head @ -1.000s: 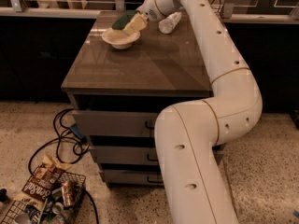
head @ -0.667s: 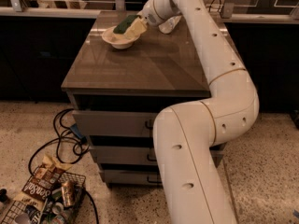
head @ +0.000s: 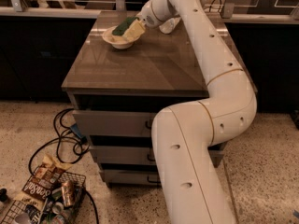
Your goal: Place sponge into paper bowl
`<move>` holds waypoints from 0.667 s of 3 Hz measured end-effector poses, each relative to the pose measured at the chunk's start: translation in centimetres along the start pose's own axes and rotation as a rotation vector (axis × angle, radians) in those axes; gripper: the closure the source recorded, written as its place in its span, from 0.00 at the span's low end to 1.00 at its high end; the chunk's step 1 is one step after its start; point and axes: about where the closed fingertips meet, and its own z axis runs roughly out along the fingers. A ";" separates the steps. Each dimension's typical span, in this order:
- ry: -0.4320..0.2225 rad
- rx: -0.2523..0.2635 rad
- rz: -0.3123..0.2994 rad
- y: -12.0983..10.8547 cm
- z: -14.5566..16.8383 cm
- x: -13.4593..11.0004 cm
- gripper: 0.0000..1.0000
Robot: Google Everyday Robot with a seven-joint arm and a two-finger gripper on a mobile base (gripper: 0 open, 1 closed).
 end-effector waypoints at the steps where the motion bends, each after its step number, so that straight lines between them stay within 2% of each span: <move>1: 0.002 -0.005 0.001 0.2 0.4 0.1 0.38; 2: 0.004 -0.011 0.002 0.4 0.8 0.2 0.14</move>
Offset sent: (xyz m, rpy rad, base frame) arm 0.0004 0.0027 -0.0036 -0.0008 0.0047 0.0030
